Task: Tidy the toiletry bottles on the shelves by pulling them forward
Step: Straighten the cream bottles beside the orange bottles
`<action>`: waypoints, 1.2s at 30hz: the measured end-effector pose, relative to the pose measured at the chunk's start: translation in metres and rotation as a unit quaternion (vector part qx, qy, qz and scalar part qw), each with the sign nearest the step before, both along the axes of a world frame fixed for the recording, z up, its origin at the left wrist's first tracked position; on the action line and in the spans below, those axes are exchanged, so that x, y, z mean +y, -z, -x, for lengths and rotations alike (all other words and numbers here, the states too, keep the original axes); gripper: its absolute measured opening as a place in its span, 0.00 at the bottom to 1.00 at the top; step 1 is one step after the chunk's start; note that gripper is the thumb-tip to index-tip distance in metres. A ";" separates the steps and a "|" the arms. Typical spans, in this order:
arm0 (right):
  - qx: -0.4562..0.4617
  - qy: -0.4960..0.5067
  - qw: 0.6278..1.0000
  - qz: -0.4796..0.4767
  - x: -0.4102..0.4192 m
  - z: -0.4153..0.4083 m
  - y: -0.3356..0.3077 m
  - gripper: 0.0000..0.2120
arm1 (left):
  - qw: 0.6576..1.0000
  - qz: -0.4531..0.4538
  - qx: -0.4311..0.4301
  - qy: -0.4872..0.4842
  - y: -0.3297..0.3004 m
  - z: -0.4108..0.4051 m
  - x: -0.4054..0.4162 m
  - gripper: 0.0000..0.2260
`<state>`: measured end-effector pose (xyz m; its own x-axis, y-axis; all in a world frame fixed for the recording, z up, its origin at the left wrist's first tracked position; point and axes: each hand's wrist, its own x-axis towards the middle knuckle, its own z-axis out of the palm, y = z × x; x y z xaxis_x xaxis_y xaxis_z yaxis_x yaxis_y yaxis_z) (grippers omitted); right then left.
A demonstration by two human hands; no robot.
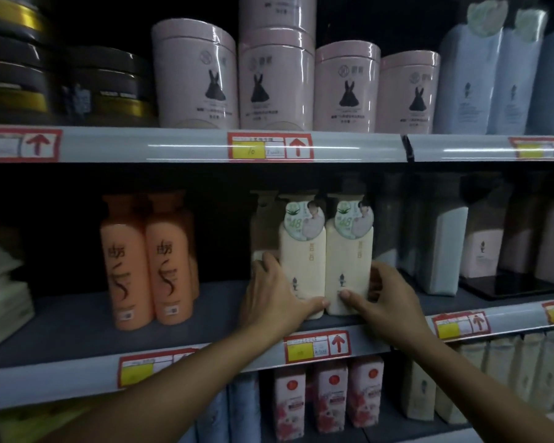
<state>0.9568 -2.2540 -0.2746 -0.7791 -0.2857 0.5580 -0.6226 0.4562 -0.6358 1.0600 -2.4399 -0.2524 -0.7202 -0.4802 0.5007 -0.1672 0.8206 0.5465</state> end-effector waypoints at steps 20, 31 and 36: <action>0.003 0.046 0.999 0.011 -0.044 -0.024 -0.001 0.41 | 0.995 -0.048 0.076 -0.038 0.000 -0.029 -0.022 0.36; 0.020 0.063 0.998 0.006 -0.057 -0.024 0.002 0.39 | 0.993 -0.042 0.088 -0.059 0.006 -0.021 -0.027 0.34; 0.025 0.084 0.996 0.000 -0.063 -0.026 0.002 0.39 | 0.992 -0.045 0.098 -0.065 0.010 -0.019 -0.026 0.33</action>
